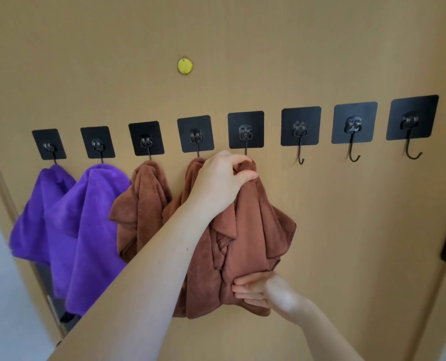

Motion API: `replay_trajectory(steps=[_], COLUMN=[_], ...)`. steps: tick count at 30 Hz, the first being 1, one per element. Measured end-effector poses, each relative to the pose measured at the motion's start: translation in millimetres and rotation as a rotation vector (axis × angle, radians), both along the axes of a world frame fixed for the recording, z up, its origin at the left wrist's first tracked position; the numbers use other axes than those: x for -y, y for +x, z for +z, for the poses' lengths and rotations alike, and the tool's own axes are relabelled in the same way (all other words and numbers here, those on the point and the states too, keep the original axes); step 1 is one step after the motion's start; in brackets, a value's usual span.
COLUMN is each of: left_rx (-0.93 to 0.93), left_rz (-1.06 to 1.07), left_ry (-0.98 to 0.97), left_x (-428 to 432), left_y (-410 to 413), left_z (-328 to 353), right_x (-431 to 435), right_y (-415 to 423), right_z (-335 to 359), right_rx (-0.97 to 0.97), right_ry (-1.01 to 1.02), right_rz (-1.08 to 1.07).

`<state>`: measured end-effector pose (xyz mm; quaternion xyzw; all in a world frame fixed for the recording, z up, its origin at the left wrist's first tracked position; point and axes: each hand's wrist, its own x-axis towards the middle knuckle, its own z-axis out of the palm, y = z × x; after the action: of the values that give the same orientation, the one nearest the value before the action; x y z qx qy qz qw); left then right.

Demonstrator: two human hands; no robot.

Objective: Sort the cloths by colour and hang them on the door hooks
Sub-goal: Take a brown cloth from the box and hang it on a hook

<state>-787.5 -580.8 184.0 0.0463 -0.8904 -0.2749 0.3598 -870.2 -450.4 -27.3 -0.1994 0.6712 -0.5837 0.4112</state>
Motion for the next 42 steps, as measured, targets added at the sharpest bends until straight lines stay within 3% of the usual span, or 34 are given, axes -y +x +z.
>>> replay_trajectory(steps=[9,16,21,31,42], left_rx=[-0.051,-0.129,-0.176,-0.079,0.045], left_rz=[0.054,0.131,0.231,0.386,0.611], left_ry=[-0.01,0.077,0.036,0.169,0.426], left_x=[-8,-18,-21,1,15], left_y=[2,4,20,106,299], left_z=[-5,-15,-33,-90,-141], right_x=[-3,-10,-3,34,93], right_y=[0,8,32,89,216], right_z=[-13,-10,15,43,27], right_rx=[-0.097,-0.16,-0.17,-0.32,-0.518], right_ry=[0.16,0.317,0.253,0.078,-0.057], right_rz=[0.087,0.305,0.48,0.509,0.442])
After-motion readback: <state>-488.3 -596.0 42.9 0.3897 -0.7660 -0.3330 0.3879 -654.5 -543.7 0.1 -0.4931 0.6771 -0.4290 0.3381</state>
